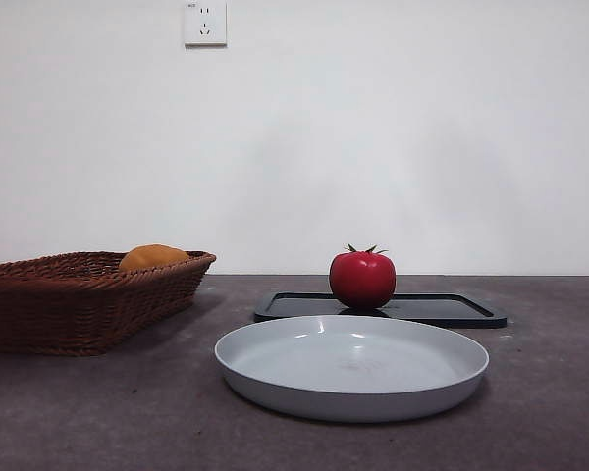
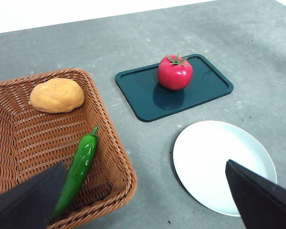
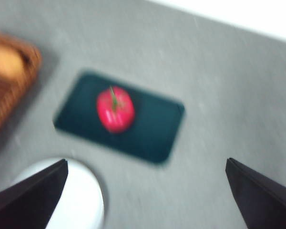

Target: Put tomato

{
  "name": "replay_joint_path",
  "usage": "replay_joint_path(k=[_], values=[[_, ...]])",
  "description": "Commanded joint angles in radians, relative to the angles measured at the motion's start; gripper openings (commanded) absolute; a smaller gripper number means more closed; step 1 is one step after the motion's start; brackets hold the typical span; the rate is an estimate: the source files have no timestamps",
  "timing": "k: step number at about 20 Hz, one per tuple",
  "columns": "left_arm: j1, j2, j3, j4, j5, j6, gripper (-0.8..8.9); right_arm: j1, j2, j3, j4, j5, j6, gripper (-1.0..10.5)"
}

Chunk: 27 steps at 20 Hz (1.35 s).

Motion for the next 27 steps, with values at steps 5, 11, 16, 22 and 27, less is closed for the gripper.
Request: replay_joint_path(k=[5, 11, 16, 22, 27], values=[[-0.005, 0.003, 0.013, 0.012, 0.005, -0.006, 6.58, 0.005, -0.421, -0.587, 0.195, -0.086, 0.001, 6.2], [-0.005, 0.003, 0.013, 0.012, 0.005, -0.008, 6.58, 0.008, -0.771, -1.146, 0.497, -0.194, 0.002, 6.2], [-0.005, 0.004, 0.013, 0.012, 0.005, -0.013, 6.58, 0.012, -0.941, -1.293, 0.595, -0.213, 0.003, 6.2], [-0.005, 0.003, 0.013, 0.012, 0.005, -0.013, 6.58, 0.012, -0.991, -1.292, 0.602, -0.207, 0.003, 6.2], [-0.005, 0.004, 0.013, 0.012, 0.005, -0.013, 6.52, 0.012, -0.992, -1.292, 0.602, -0.208, 0.003, 6.2]])
